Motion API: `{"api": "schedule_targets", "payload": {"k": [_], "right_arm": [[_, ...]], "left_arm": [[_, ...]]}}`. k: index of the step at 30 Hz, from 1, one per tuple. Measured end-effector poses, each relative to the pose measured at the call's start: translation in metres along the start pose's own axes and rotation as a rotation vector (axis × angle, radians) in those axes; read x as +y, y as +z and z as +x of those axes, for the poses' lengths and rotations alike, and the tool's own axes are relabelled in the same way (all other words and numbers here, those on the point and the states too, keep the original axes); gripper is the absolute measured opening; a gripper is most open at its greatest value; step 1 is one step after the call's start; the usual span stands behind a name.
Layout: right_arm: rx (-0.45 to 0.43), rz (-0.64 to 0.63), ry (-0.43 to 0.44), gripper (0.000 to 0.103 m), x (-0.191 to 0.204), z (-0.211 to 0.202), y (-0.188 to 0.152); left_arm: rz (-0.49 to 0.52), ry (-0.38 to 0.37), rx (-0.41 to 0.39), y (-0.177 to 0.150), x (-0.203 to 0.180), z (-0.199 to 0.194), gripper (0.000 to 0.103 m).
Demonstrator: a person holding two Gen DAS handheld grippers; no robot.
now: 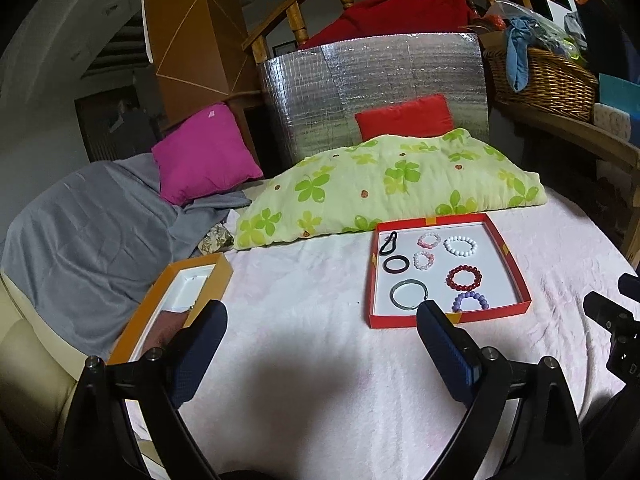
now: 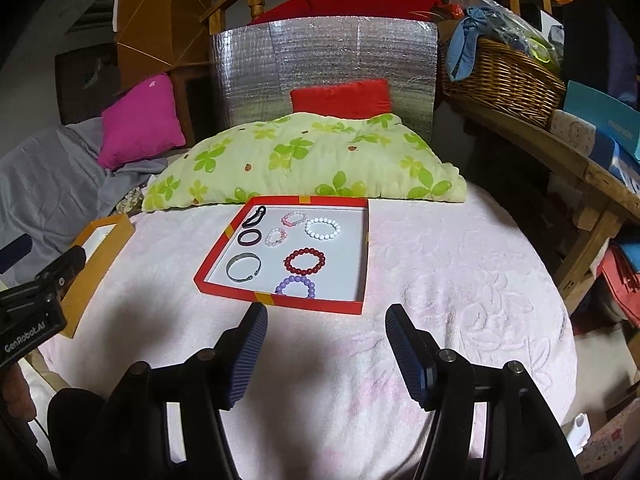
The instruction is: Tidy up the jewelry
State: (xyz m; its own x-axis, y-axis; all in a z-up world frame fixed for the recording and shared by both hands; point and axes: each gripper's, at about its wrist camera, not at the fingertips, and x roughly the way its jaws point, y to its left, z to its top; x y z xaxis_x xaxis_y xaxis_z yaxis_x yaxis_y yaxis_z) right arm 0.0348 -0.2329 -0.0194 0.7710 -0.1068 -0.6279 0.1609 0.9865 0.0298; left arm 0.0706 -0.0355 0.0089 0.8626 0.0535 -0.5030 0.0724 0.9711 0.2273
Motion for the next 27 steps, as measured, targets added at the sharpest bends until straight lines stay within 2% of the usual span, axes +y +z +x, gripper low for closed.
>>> {"api": "schedule_targets", "payload": {"k": [11, 27], "right_arm": [[0.009, -0.006, -0.014, 0.066, 0.007, 0.000, -0.004], [0.012, -0.015, 0.000, 0.066, 0.016, 0.000, -0.006]], "left_arm": [[-0.030, 0.022, 0.009, -0.002, 0.010, -0.005, 0.096], [-0.050, 0.007, 0.009, -0.002, 0.019, -0.009, 0.096]]}}
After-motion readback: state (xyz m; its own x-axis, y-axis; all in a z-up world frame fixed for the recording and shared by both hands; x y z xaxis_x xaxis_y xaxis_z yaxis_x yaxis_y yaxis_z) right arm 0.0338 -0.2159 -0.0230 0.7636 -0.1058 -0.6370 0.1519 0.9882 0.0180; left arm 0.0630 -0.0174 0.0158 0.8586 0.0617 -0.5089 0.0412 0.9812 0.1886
